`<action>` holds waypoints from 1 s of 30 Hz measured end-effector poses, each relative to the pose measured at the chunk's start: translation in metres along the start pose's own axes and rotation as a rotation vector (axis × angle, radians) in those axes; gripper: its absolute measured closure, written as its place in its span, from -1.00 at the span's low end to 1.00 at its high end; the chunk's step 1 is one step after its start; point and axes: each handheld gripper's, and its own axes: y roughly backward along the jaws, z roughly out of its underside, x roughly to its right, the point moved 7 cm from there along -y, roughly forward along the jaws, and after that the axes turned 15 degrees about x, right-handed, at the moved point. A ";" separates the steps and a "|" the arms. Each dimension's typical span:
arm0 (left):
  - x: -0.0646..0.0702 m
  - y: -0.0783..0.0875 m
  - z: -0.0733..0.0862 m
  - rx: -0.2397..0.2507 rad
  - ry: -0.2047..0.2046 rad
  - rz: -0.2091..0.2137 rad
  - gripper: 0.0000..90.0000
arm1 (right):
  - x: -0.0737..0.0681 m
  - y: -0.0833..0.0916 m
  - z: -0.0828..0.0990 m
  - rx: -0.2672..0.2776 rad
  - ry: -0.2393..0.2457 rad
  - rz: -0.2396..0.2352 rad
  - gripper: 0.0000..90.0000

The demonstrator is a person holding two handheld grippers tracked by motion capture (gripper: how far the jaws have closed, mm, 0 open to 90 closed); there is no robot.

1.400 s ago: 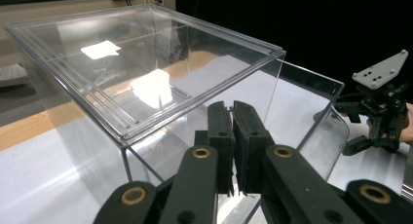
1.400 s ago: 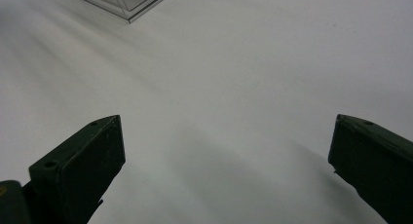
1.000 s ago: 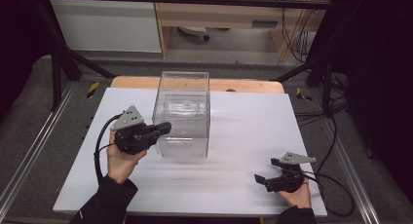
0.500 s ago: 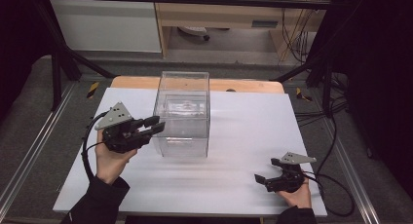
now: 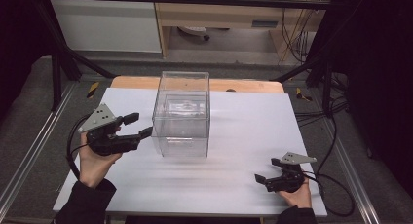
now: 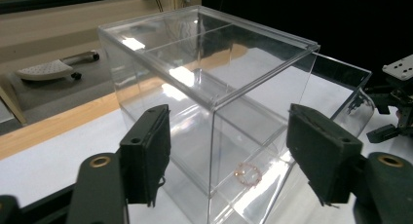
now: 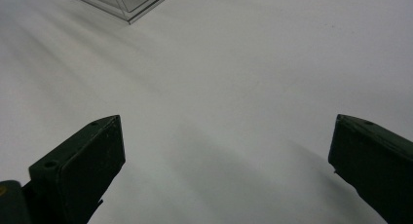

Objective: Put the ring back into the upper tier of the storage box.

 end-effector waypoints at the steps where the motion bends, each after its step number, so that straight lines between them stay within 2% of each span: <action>1: -0.002 0.001 0.002 -0.003 -0.003 -0.007 -0.32 | 0.000 0.000 0.000 0.000 0.000 0.000 -0.99; 7: -0.012 0.008 0.017 -0.024 0.012 -0.031 -0.49 | 0.000 0.000 0.000 -0.002 0.000 0.002 -0.99; 18: -0.028 0.017 0.056 -0.074 0.026 -0.080 -0.79 | 0.000 0.000 0.001 -0.006 0.000 0.000 -0.99; 30: -0.037 0.025 0.110 -0.163 0.042 -0.104 -0.88 | 0.000 0.000 0.000 -0.004 -0.002 0.003 -0.99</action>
